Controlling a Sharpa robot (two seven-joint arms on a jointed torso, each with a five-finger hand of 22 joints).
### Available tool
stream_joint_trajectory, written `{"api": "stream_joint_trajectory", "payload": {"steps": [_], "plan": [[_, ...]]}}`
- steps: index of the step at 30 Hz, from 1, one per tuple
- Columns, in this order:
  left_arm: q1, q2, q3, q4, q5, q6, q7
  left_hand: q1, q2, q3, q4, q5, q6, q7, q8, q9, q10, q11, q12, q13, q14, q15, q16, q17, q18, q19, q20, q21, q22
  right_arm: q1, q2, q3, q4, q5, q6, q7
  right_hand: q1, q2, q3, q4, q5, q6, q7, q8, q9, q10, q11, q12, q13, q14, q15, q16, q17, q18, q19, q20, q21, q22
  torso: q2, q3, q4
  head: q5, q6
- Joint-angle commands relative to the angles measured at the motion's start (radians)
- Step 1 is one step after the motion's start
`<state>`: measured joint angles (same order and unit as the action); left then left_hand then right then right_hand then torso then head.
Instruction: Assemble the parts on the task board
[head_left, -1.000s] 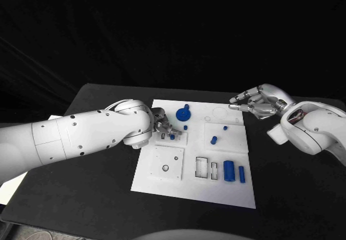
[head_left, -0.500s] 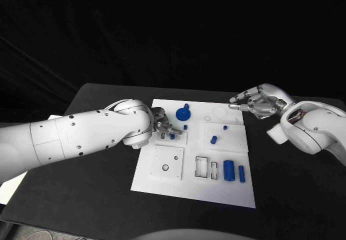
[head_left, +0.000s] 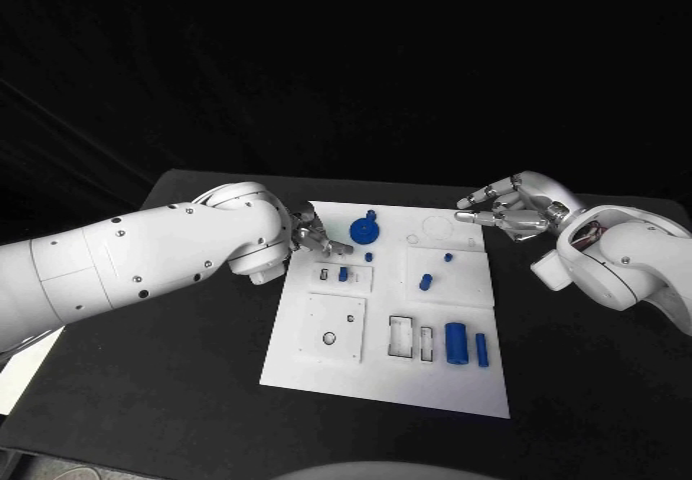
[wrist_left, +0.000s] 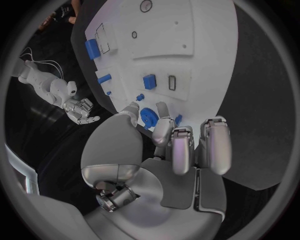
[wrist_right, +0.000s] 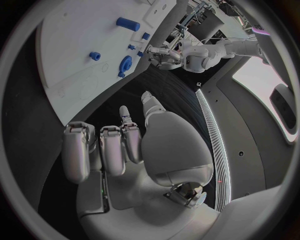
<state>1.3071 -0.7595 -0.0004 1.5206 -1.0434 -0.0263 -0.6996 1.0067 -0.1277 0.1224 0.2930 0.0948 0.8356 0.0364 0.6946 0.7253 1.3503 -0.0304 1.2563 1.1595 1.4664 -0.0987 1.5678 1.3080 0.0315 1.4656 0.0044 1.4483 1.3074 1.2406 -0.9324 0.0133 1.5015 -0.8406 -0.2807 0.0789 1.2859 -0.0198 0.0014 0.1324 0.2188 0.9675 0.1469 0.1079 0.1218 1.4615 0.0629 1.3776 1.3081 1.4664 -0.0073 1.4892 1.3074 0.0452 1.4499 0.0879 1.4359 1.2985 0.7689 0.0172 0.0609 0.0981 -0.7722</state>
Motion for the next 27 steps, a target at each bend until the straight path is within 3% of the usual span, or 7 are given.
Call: {"api": "stream_joint_trajectory", "payload": {"steps": [1,5,11,22,27], "plan": [[0.026,-0.002,0.007,-0.037,0.091,0.135,-0.027,0.021,0.01,-0.024,0.001,-0.002,-0.03,0.024,-0.054,-0.05,-0.017,0.016,-0.01,-0.016,0.104,0.019,0.003,0.263,0.013,0.033,0.017,-0.007,0.047,-0.002,0.003,0.0,-0.003,0.002,0.01,0.003,-0.004,0.01,-0.006,-0.001,-0.006,-0.005,0.0,0.004,0.001,-0.005,-0.001,-0.006,0.147,0.071,-0.007,-0.005,0.12,0.012,-0.008,0.002,-0.003,-0.001,0.001,0.0005,-0.0011,-0.002,0.003],[0.055,0.003,0.01,-0.086,0.094,0.229,-0.031,0.043,0.027,-0.054,-0.002,-0.004,-0.024,0.039,-0.099,-0.111,-0.019,0.029,-0.007,-0.02,0.104,0.032,0.003,0.263,0.013,0.034,0.034,-0.008,0.049,-0.003,0.005,0.0,-0.007,0.003,0.01,0.003,-0.004,0.01,-0.006,-0.001,-0.006,-0.005,0.0,0.004,0.001,-0.005,-0.001,-0.006,0.147,0.071,-0.007,-0.005,0.12,0.012,-0.008,0.002,-0.003,-0.001,0.0,0.0013,-0.0001,-0.002,0.004],[0.077,0.037,0.012,-0.175,0.039,0.306,-0.028,0.052,0.039,-0.075,-0.003,-0.005,-0.01,0.041,-0.113,-0.14,-0.016,0.032,-0.002,-0.018,0.104,0.035,0.003,0.263,0.013,0.036,0.037,-0.005,0.055,-0.006,0.009,0.0,-0.013,0.003,0.01,0.004,-0.004,0.01,-0.006,-0.001,-0.006,-0.005,0.0,0.004,0.001,-0.005,-0.001,-0.006,0.147,0.071,-0.007,-0.005,0.12,0.012,-0.008,0.002,-0.003,-0.001,-0.001,0.0008,0.0034,0.0,0.007],[0.084,0.128,0.003,-0.342,-0.029,0.332,-0.001,0.054,0.053,-0.096,-0.003,-0.006,0.004,0.041,-0.121,-0.164,-0.014,0.032,0.002,-0.016,0.104,0.035,0.003,0.263,0.012,0.037,0.039,-0.003,0.059,-0.011,0.017,0.0,-0.022,0.008,0.024,0.012,-0.005,0.01,-0.007,-0.001,-0.005,-0.006,0.0,0.004,0.001,-0.005,-0.001,-0.006,0.147,0.071,-0.007,-0.005,0.12,0.012,-0.008,0.002,-0.004,-0.002,0.0,-0.0001,0.001,0.008,0.018],[0.083,0.158,-0.005,-0.379,-0.034,0.332,0.015,0.06,0.064,-0.102,-0.004,-0.006,0.013,0.04,-0.124,-0.174,-0.011,0.031,0.006,-0.013,0.104,0.035,0.003,0.263,0.011,0.038,0.038,-0.001,0.063,-0.013,0.019,0.0,-0.024,0.008,0.029,0.014,-0.005,0.01,-0.007,-0.001,-0.005,-0.006,0.0,0.004,0.001,-0.005,-0.001,-0.006,0.147,0.071,-0.007,-0.005,0.12,0.012,-0.008,0.002,-0.004,-0.002,0.001,-0.0004,0.001,0.009,0.019]]}}
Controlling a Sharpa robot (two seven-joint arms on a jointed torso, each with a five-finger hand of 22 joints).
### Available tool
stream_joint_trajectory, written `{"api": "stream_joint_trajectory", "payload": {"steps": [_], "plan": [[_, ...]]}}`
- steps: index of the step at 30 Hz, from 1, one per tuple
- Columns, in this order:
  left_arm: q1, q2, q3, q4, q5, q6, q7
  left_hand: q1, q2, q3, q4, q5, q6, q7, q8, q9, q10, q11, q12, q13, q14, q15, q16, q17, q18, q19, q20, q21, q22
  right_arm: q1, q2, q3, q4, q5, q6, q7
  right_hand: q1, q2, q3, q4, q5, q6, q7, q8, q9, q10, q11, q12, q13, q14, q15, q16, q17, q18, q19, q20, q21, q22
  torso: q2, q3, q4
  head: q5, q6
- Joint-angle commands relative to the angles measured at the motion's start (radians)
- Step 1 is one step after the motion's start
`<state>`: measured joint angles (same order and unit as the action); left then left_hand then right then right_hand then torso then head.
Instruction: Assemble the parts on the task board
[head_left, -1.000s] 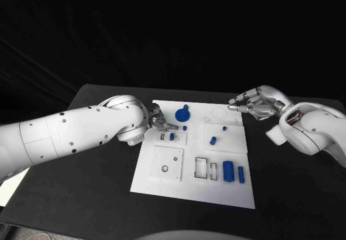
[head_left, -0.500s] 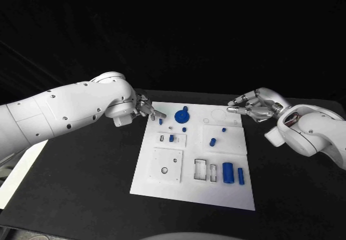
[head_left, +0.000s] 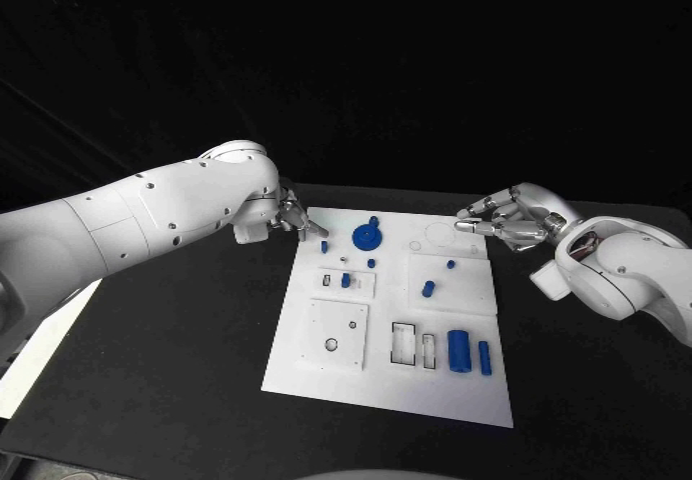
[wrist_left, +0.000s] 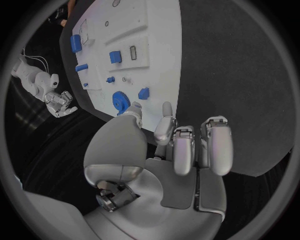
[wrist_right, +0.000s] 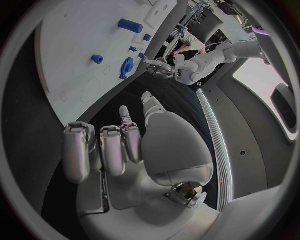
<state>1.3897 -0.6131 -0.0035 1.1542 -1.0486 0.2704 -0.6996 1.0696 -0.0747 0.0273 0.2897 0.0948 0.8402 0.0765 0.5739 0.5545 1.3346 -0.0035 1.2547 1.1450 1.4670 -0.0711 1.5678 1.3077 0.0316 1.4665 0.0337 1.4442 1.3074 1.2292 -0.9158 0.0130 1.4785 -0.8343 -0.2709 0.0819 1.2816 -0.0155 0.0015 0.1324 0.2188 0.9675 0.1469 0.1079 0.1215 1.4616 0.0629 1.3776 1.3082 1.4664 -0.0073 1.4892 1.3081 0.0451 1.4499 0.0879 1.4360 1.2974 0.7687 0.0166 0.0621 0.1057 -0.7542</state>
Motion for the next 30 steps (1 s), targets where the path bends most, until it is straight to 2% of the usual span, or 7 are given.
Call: {"api": "stream_joint_trajectory", "payload": {"steps": [1,8,23,30], "plan": [[0.0,0.016,-0.003,-0.017,-0.03,0.034,0.018,0.0,0.013,-0.01,-0.001,-0.006,0.013,-0.001,-0.003,-0.006,0.006,0.004,0.009,0.003,0.104,0.007,0.003,0.263,0.011,0.038,0.009,0.004,0.065,-0.001,0.002,0.0,-0.002,0.002,0.02,0.012,-0.001,0.006,-0.007,0.0,-0.005,-0.006,0.0,0.004,0.002,-0.005,-0.001,-0.006,0.147,0.071,-0.007,-0.005,0.119,0.012,-0.008,0.002,-0.004,-0.001,0.001,0.0002,-0.0002,0.001,0.001],[-0.001,0.037,-0.008,-0.032,-0.035,0.021,0.035,0.012,0.018,-0.023,-0.001,-0.006,0.032,-0.005,0.0,-0.017,0.011,0.001,0.015,0.009,0.104,0.005,0.003,0.263,0.009,0.041,0.007,0.01,0.073,-0.002,0.005,0.0,-0.005,0.002,0.023,0.012,-0.001,0.006,-0.008,0.0,-0.004,-0.006,0.0,0.004,0.002,-0.005,-0.001,-0.006,0.147,0.071,-0.007,-0.006,0.118,0.012,-0.008,0.002,-0.004,-0.001,0.001,0.0016,-0.0001,0.003,-0.002],[-0.001,0.048,-0.009,-0.027,-0.031,0.027,0.051,0.02,0.03,-0.03,-0.002,-0.005,0.047,-0.01,0.005,-0.024,0.015,-0.003,0.019,0.013,0.104,0.002,0.003,0.263,0.008,0.043,0.005,0.013,0.08,-0.002,0.01,0.0,-0.011,0.003,0.024,0.012,-0.001,0.006,-0.008,0.0,-0.004,-0.006,0.0,0.004,0.002,-0.005,-0.001,-0.006,0.147,0.071,-0.007,-0.006,0.118,0.012,-0.008,0.002,-0.004,-0.001,-0.001,0.0026,0.0,0.004,-0.003],[-0.001,0.053,-0.01,-0.029,-0.03,0.045,0.046,0.072,0.04,-0.029,-0.013,-0.003,0.06,-0.015,0.012,-0.034,0.017,-0.007,0.022,0.014,0.104,-0.002,0.003,0.263,0.008,0.043,0.001,0.015,0.083,-0.002,0.011,0.0,-0.012,0.003,0.026,0.012,-0.001,0.006,-0.008,0.0,-0.004,-0.006,0.0,0.004,0.002,-0.005,-0.001,-0.006,0.147,0.071,-0.007,-0.006,0.118,0.012,-0.008,0.002,-0.004,-0.001,-0.001,0.0023,-0.0003,0.005,-0.003]]}}
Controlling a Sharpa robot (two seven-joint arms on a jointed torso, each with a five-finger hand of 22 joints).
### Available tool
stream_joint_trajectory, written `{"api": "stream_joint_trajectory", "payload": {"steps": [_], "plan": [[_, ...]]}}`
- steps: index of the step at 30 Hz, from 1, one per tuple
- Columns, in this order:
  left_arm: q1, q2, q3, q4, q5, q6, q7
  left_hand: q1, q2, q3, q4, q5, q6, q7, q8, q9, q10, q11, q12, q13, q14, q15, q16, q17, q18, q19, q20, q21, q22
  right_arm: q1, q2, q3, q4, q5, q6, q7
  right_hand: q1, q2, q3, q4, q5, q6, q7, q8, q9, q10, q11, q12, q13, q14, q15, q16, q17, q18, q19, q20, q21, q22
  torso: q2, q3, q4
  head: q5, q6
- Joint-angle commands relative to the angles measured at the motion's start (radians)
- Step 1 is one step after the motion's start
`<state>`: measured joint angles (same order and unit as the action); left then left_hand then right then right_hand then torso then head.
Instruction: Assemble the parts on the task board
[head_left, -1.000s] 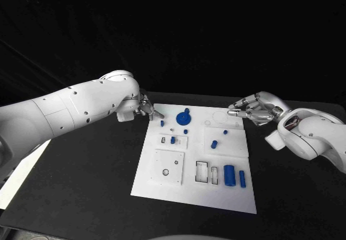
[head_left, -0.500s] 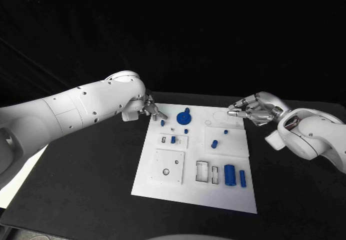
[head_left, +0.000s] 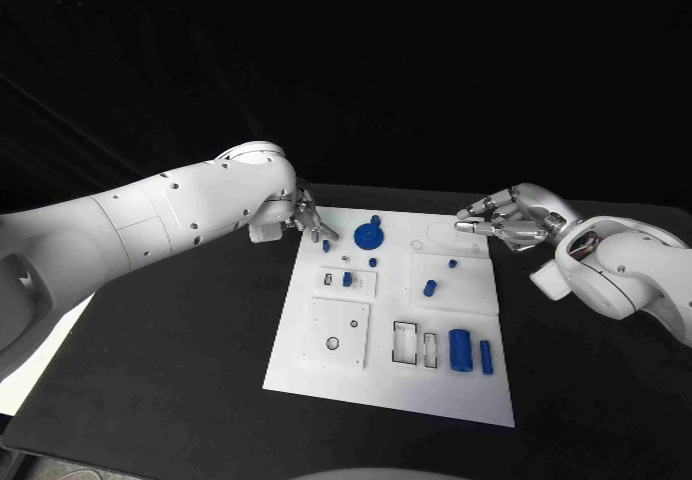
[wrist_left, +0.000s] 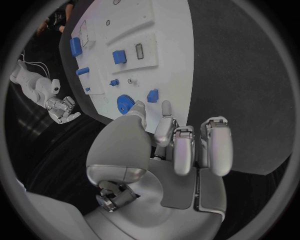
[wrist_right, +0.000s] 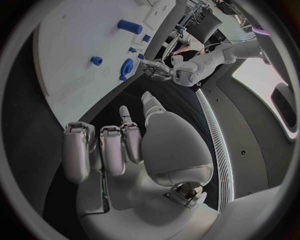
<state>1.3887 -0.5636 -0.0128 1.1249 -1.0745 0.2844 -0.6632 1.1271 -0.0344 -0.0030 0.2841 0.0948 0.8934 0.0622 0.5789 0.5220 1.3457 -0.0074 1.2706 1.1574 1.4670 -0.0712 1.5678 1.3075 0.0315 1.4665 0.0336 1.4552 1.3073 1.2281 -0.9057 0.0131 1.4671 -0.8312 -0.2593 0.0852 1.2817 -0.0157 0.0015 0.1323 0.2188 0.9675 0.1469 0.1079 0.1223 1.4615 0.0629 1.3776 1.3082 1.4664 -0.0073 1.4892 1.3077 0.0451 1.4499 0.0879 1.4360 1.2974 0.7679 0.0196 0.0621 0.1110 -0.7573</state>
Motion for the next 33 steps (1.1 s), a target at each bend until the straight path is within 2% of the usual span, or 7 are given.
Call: {"api": "stream_joint_trajectory", "payload": {"steps": [1,14,24,33], "plan": [[0.0,0.003,-0.001,0.0,-0.004,0.033,0.01,0.02,0.001,0.002,-0.009,-0.003,0.009,-0.001,0.009,-0.002,0.007,-0.004,0.006,0.002,0.104,-0.003,0.003,0.263,0.007,0.043,0.001,0.004,0.084,-0.001,0.001,0.0,0.0,0.0,0.014,0.008,-0.001,0.006,-0.008,0.0,-0.004,-0.006,0.0,0.004,0.001,-0.005,-0.001,-0.006,0.147,0.071,-0.007,-0.006,0.118,0.012,-0.008,0.002,-0.004,-0.001,-0.001,-0.0004,-0.0001,-0.001,0.0],[0.0,0.005,-0.003,0.004,-0.004,0.057,0.009,0.042,0.004,0.004,-0.014,-0.003,0.022,-0.006,0.022,0.0,0.01,-0.008,0.009,0.004,0.104,-0.005,0.003,0.263,0.006,0.045,-0.001,0.008,0.09,-0.001,0.003,0.0,-0.001,0.0,0.017,0.007,-0.002,0.007,-0.01,0.0,-0.002,-0.007,0.0,0.004,0.001,-0.005,-0.001,-0.005,0.147,0.071,-0.007,-0.006,0.119,0.013,-0.008,0.002,-0.005,-0.002,0.0,-0.0011,0.0001,-0.002,-0.001],[0.0,0.006,-0.004,0.005,-0.004,0.043,0.014,0.047,0.006,0.005,-0.015,-0.003,0.024,-0.006,0.025,0.001,0.012,-0.009,0.012,0.008,0.104,-0.006,0.003,0.263,0.006,0.046,-0.002,0.009,0.093,-0.001,0.005,0.0,-0.001,0.0,0.017,0.007,-0.002,0.007,-0.01,0.0,-0.002,-0.007,0.0,0.004,0.001,-0.005,-0.001,-0.005,0.147,0.071,-0.007,-0.006,0.119,0.013,-0.008,0.002,-0.005,-0.002,0.0,-0.0015,-0.0002,-0.002,0.001],[0.0,0.01,-0.005,0.002,0.001,0.015,0.016,0.099,0.045,0.035,-0.037,-0.002,0.019,-0.01,0.032,0.0,0.014,-0.012,0.012,0.007,0.104,-0.01,0.003,0.263,0.006,0.046,-0.006,0.008,0.092,-0.001,0.004,0.0,-0.001,0.0,0.018,0.006,-0.002,0.007,-0.01,0.0,-0.002,-0.007,0.0,0.004,0.001,-0.005,-0.001,-0.005,0.147,0.071,-0.007,-0.006,0.119,0.013,-0.008,0.002,-0.005,-0.002,0.001,-0.0014,-0.0005,-0.002,0.0]]}}
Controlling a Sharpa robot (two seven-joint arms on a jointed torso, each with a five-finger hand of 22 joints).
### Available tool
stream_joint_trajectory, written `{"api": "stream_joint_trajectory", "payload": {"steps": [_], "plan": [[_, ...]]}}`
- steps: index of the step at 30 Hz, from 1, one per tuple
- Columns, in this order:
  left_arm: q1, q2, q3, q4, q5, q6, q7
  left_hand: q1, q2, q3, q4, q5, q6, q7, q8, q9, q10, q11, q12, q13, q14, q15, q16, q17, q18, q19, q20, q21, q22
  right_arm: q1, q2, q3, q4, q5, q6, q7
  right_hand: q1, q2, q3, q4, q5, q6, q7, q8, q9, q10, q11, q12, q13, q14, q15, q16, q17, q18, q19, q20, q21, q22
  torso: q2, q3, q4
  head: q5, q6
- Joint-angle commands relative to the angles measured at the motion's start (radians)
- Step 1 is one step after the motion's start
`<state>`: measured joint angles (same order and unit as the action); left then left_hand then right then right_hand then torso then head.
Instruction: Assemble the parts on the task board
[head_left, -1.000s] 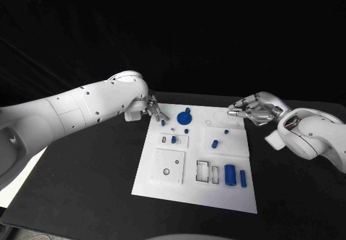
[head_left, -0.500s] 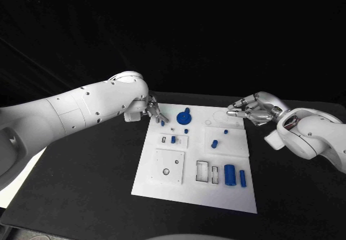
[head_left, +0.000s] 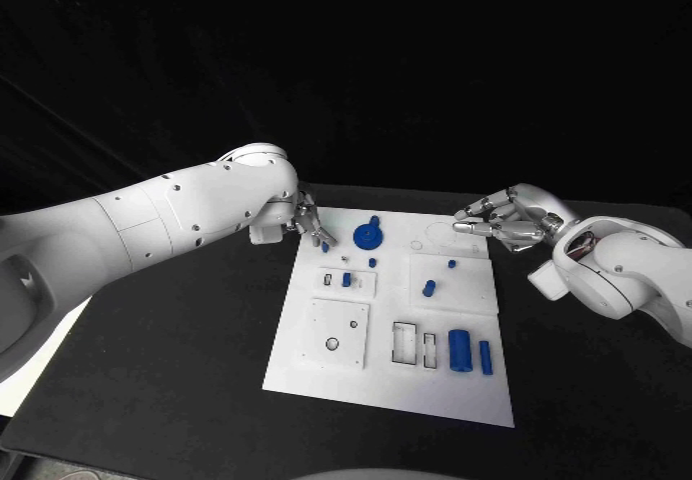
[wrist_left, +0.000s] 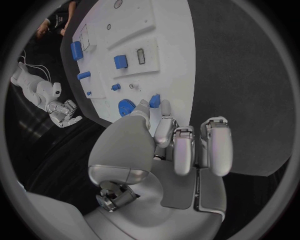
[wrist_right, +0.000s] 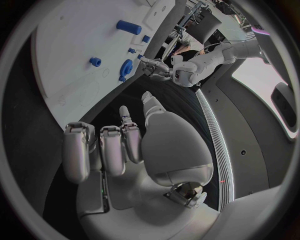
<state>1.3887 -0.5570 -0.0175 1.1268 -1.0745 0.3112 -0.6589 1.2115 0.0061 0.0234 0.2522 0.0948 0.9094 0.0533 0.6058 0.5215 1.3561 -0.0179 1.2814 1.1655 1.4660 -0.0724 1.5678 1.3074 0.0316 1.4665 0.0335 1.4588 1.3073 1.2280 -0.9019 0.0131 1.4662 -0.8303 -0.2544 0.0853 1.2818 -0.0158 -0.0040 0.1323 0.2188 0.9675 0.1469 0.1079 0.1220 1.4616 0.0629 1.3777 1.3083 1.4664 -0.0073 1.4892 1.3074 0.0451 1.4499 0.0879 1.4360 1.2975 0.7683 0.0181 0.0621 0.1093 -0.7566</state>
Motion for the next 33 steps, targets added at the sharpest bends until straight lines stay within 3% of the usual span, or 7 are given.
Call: {"api": "stream_joint_trajectory", "payload": {"steps": [1,10,12,17,20,27,33], "plan": [[0.0,0.004,-0.001,0.001,0.001,-0.012,0.012,0.022,0.008,0.013,-0.01,-0.002,0.001,-0.001,0.005,0.0,0.003,-0.002,0.001,-0.001,0.105,-0.009,0.003,0.263,0.006,0.046,-0.006,0.005,0.092,-0.001,0.001,0.0,0.0,-0.001,0.013,0.006,-0.002,0.007,-0.004,0.0,-0.002,-0.007,0.0,0.004,0.002,-0.005,-0.001,-0.005,0.147,0.071,-0.007,-0.006,0.119,0.013,-0.008,0.002,-0.005,-0.002,0.0,0.0001,-0.0003,0.0,-0.001],[0.0,0.008,-0.005,0.0,0.003,-0.013,0.014,0.081,0.035,0.054,-0.048,-0.009,-0.006,-0.005,0.007,-0.003,0.002,-0.006,-0.001,-0.003,0.105,-0.012,0.003,0.263,0.006,0.045,-0.009,0.004,0.093,-0.001,0.002,0.0,-0.001,-0.001,0.015,0.005,-0.002,0.007,-0.004,0.0,-0.002,-0.007,0.0,0.004,0.002,-0.005,-0.001,-0.005,0.147,0.071,-0.007,-0.006,0.119,0.013,-0.008,0.002,-0.005,-0.002,0.0,-0.0002,-0.0004,-0.002,-0.001],[0.0,0.008,-0.005,-0.001,0.003,-0.014,0.015,0.108,0.046,0.079,-0.065,-0.039,-0.009,-0.008,0.006,-0.005,0.002,-0.008,-0.002,-0.003,0.105,-0.014,0.003,0.263,0.006,0.045,-0.011,0.004,0.094,-0.001,0.002,0.0,-0.001,-0.001,0.015,0.005,-0.002,0.007,-0.004,0.0,-0.002,-0.007,0.0,0.004,0.002,-0.005,-0.001,-0.005,0.147,0.071,-0.007,-0.006,0.119,0.013,-0.008,0.002,-0.005,-0.002,0.0,-0.0001,-0.0004,-0.002,-0.003],[0.0,0.005,-0.006,-0.001,0.004,-0.018,0.016,0.193,0.058,0.188,-0.13,-0.042,-0.027,-0.01,-0.007,-0.014,-0.005,-0.012,-0.01,-0.007,0.105,-0.02,0.003,0.263,0.006,0.045,-0.018,0.003,0.093,-0.001,0.002,0.0,-0.001,-0.001,0.016,0.005,-0.002,0.007,-0.004,0.0,-0.002,-0.007,0.0,0.004,0.002,-0.005,-0.001,-0.005,0.147,0.071,-0.007,-0.006,0.119,0.013,-0.008,0.002,-0.005,-0.002,0.0,-0.0001,0.0001,-0.002,-0.004],[0.0,0.003,-0.006,0.0,0.006,-0.021,0.018,0.185,0.031,0.289,-0.151,-0.042,-0.032,0.0,-0.007,-0.017,-0.005,-0.007,-0.015,-0.01,0.105,-0.012,0.003,0.263,0.006,0.045,-0.015,0.003,0.095,-0.001,0.002,0.0,-0.002,-0.001,0.017,0.005,-0.002,0.007,-0.004,0.0,-0.002,-0.007,0.0,0.004,0.002,-0.005,-0.001,-0.005,0.147,0.071,-0.007,-0.006,0.119,0.013,-0.008,0.002,-0.005,-0.002,0.0,-0.0002,0.001,-0.002,-0.005],[-0.001,-0.012,-0.006,0.018,0.033,-0.065,0.028,0.052,-0.069,0.586,-0.196,-0.038,-0.039,0.006,0.039,0.006,0.01,-0.003,-0.009,-0.004,0.105,-0.008,0.003,0.263,0.005,0.047,-0.009,0.005,0.101,-0.001,0.004,0.0,-0.003,-0.001,0.018,0.005,-0.002,0.007,-0.004,0.0,-0.002,-0.007,0.0,0.004,0.002,-0.005,-0.001,-0.005,0.147,0.071,-0.007,-0.006,0.119,0.013,-0.008,0.002,-0.005,-0.002,0.0,0.0,0.0005,0.0,-0.006],[-0.004,-0.058,-0.006,0.096,0.069,-0.14,0.027,0.014,-0.089,0.661,-0.226,-0.037,-0.044,0.001,0.063,0.02,0.018,-0.004,-0.004,0.002,0.105,-0.009,0.003,0.263,0.005,0.047,-0.009,0.004,0.102,-0.001,0.005,0.0,-0.005,0.0,0.019,0.004,-0.003,0.008,-0.005,0.001,-0.001,-0.007,0.0,0.004,0.002,-0.004,-0.001,-0.004,0.148,0.071,-0.008,-0.006,0.119,0.013,-0.008,0.002,-0.005,-0.002,0.0,0.0004,0.0008,0.0,-0.008]]}}
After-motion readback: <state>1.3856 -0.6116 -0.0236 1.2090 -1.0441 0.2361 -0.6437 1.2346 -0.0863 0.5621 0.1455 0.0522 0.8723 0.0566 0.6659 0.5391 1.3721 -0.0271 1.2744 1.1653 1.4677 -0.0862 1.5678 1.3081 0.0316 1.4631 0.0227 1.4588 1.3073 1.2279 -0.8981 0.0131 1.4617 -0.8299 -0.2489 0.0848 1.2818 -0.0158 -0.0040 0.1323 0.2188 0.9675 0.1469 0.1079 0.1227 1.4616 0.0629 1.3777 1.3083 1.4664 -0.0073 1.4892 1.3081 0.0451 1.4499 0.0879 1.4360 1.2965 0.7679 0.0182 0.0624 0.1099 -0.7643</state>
